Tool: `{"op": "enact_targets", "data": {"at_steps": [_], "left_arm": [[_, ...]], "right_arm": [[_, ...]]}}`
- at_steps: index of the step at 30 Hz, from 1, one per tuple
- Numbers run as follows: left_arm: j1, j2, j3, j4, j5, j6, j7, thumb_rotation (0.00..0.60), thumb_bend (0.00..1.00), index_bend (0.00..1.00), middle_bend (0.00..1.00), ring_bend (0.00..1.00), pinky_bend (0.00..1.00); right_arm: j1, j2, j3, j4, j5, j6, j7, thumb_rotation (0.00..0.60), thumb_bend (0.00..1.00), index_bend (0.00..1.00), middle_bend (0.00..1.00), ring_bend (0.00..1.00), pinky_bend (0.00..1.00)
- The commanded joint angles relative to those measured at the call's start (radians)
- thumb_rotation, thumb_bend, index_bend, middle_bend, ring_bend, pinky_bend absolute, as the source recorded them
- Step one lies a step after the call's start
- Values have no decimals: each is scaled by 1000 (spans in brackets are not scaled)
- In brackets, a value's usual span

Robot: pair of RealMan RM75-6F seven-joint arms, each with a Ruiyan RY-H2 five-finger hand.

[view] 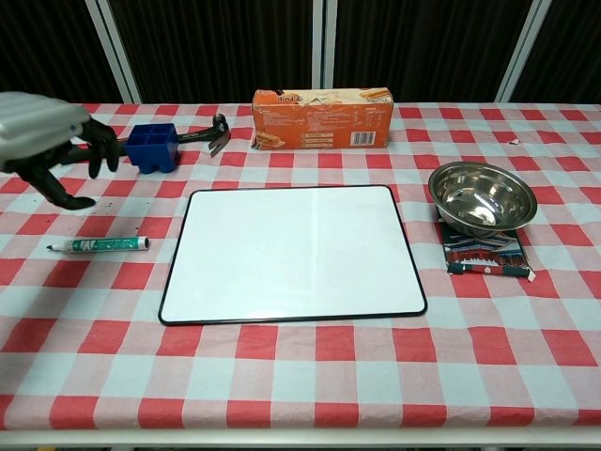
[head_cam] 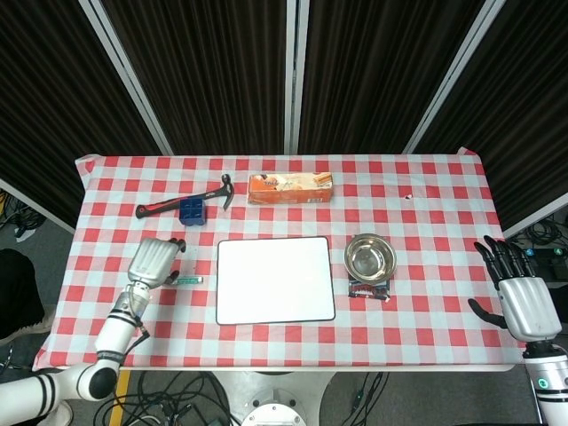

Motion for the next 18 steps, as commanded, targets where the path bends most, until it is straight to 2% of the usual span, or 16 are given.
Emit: {"op": "enact_targets", "data": {"at_steps": [1,8,18], "left_arm": [[-33,-68,25,35,-71,-4,58,600,249,419,462,790,953],[-56,-139,55,69,-152,58,162,600,266,439,470,809,963],[-76,-175,69,112,-198,81,191,600,284,466,490,818,963]], "right_arm": [[-1,0,-1,3,5,-4,4,600,123,0,0,0,0],[-3,-3,-4,14,9,-6,17,600,122,0,0,0,0],[-7,-6,-7,32,16,-9,35,600,122,0,0,0,0]]}}
